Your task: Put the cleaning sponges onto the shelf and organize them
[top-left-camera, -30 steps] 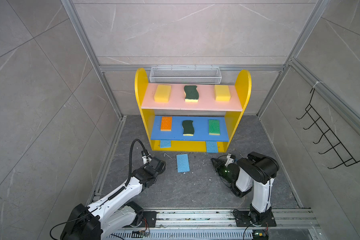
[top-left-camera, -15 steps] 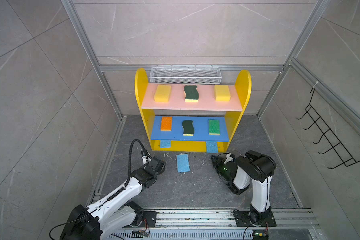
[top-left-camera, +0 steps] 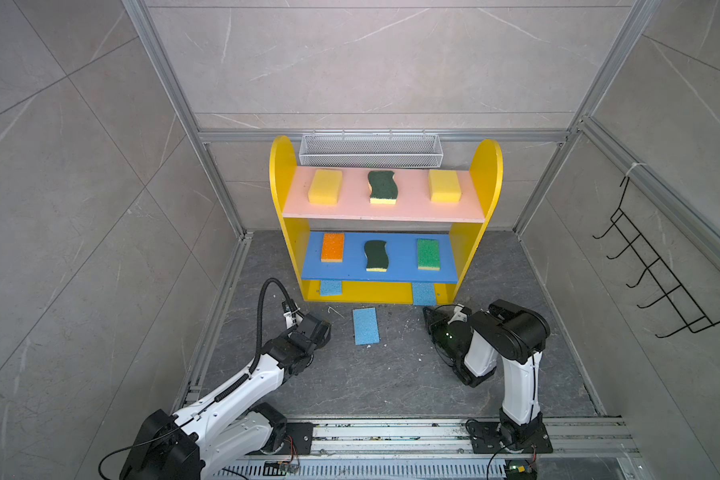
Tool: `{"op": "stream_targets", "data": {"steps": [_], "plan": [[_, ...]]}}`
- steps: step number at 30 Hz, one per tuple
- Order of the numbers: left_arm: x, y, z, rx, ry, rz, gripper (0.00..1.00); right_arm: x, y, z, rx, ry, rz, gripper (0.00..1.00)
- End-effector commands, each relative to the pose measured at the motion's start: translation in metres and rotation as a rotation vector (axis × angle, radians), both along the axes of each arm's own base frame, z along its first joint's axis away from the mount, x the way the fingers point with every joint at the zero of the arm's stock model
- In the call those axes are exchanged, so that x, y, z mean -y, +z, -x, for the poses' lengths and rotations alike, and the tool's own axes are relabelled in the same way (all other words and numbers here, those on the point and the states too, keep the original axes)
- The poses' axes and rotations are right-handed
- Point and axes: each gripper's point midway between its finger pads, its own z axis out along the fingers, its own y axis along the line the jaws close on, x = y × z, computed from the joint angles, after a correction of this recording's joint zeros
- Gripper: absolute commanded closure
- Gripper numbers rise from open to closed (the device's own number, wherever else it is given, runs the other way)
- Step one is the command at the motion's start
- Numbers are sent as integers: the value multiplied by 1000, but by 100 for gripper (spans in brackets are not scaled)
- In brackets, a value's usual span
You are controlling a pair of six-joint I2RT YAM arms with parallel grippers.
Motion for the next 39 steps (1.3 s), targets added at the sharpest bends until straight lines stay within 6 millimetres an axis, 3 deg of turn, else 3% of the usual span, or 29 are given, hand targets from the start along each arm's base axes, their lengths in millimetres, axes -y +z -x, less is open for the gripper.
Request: {"op": "stream_targets", "data": {"steps": [1, 8, 29, 39], "plan": [[6, 16, -9, 39, 14, 35, 30, 15, -57, 12, -195, -35, 146, 100], [5, 17, -7, 39, 21, 34, 30, 19, -63, 10, -235, -75, 164, 100], [6, 8, -8, 18, 25, 31, 30, 5, -72, -5, -233, -82, 153, 100], [6, 4, -8, 12, 26, 27, 30, 13, -77, -6, -241, -120, 172, 100]]}}
